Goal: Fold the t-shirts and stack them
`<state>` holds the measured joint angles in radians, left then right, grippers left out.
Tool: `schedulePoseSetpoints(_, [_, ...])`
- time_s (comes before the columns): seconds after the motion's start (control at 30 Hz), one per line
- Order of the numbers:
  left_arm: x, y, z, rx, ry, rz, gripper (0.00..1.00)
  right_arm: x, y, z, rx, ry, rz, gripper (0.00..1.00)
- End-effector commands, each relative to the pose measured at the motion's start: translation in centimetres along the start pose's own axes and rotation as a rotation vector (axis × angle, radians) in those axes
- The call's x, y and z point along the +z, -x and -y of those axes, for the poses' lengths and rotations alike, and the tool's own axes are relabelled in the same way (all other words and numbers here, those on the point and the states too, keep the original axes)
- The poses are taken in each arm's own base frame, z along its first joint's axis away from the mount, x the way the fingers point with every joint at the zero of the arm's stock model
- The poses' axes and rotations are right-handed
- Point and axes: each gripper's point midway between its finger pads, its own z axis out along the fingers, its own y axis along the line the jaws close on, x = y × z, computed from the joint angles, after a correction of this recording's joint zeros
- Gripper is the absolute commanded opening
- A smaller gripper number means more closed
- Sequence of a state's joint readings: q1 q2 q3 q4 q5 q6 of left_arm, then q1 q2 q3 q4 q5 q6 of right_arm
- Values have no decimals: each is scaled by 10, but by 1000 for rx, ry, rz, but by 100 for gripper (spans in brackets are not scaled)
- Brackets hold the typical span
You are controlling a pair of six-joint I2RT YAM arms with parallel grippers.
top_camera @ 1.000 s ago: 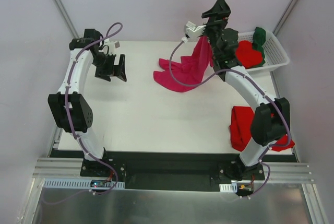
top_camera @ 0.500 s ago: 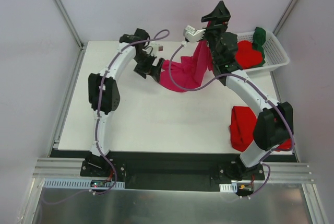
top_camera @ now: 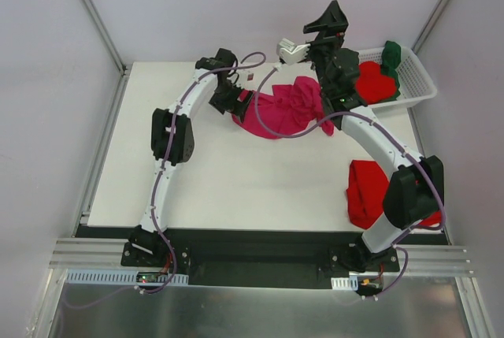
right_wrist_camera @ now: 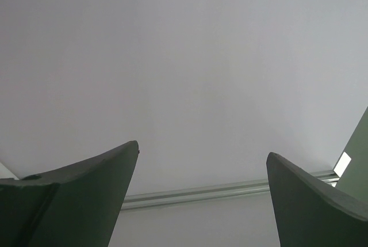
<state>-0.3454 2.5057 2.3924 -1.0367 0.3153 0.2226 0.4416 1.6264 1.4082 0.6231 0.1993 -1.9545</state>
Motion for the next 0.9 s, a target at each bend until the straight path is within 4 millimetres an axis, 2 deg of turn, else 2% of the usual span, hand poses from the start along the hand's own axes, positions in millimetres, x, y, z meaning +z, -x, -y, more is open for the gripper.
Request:
schedulePoseSetpoints(0.0, [-46,49,-4,132,82,196,94,-10,-5,54,20,-108,-28,96])
schedulePoseSetpoints(0.1, [-52,62,1,164,66,255,95,-9,-1,51,22,-102,-26,96])
schedulePoseSetpoints(0.2, [-40,59,4,182,35,241,95,-9,5,49,28,-98,-17,96])
schedulePoseSetpoints(0.37, [-21,58,-3,212,44,222,92,-10,12,50,37,-98,-14,96])
schedulePoseSetpoints(0.43, [-10,53,-5,213,40,202,89,-11,15,51,42,-99,-13,96])
schedulePoseSetpoints(0.63, [20,32,-1,269,47,112,89,-12,19,52,53,-100,-16,96])
schedulePoseSetpoints(0.83, [32,22,-1,294,67,64,88,-14,22,51,62,-95,-16,96])
schedulePoseSetpoints(0.87, [32,22,-1,294,67,64,86,-15,24,52,64,-99,-12,96])
